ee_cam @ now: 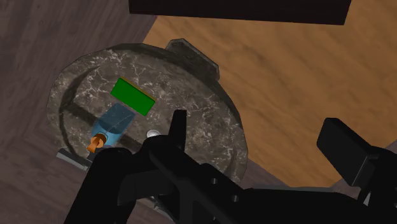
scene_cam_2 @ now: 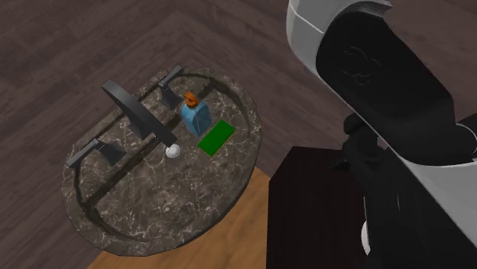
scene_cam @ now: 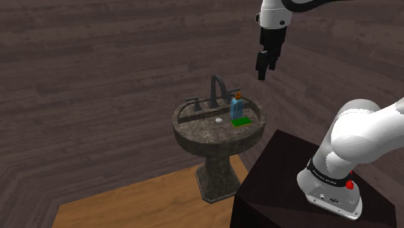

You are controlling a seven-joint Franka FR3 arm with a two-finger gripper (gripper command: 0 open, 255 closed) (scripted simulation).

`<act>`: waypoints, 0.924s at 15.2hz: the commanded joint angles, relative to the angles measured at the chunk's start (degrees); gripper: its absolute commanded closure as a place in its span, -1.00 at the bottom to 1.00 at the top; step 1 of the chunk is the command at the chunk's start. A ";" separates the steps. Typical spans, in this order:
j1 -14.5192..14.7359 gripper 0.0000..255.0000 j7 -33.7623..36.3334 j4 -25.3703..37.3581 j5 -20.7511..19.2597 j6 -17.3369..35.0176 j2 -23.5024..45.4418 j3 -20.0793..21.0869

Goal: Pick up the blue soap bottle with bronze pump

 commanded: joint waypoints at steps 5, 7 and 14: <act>-1.42 -1.00 -2.23 -2.67 -1.70 7.36 3.69 -3.12; -2.12 -1.00 -3.34 -3.55 -2.41 11.06 6.01 -4.69; -4.11 -1.00 -7.37 -4.12 -3.75 23.75 16.37 -10.17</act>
